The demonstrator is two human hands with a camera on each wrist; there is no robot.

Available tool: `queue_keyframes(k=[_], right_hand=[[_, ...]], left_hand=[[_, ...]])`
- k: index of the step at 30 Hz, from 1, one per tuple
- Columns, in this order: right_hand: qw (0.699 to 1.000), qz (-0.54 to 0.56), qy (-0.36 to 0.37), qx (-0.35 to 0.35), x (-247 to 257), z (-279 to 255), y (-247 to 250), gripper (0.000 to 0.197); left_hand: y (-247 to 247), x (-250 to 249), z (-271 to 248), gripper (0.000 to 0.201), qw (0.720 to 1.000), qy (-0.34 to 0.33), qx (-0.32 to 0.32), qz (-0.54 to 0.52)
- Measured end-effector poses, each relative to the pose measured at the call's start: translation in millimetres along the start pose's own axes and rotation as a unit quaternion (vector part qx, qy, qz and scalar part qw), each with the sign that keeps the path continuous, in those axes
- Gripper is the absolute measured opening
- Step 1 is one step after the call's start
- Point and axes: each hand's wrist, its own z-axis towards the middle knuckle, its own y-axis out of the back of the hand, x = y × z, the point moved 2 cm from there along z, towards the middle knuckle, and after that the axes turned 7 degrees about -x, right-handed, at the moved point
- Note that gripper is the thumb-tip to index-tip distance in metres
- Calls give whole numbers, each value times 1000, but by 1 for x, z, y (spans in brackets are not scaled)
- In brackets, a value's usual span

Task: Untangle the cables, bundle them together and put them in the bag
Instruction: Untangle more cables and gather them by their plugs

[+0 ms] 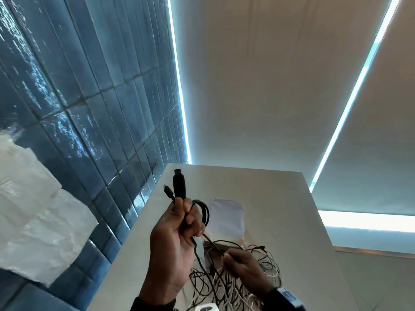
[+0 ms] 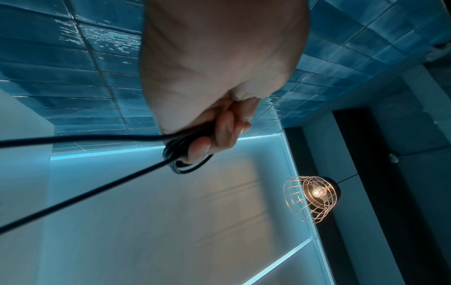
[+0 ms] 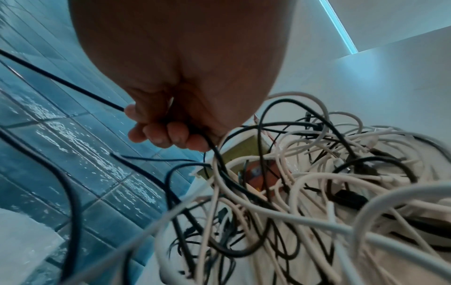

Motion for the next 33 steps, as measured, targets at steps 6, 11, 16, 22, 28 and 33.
queue_keyframes(k=[6,11,16,22,28,33], right_hand=[[994,-78,-9,-73,0,9,8,30],[989,2,15,-148,53,14,12,21],[986,84,74,-125,93,11,6,13],[984,164,64,-21,110,-1,-5,10],[995,92,47,-7,79,-7,-5,19],[998,54,27,0,59,-2,-6,30]], left_hand=[[3,-6,1,29,999,-21,-15,26],[15,14,13,27,994,3,-77,79],[24,52,22,30,975,72,-130,168],[15,62,25,29,974,161,-118,106],[12,52,31,23,989,121,-73,-41],[10,44,30,20,996,60,-58,-11]])
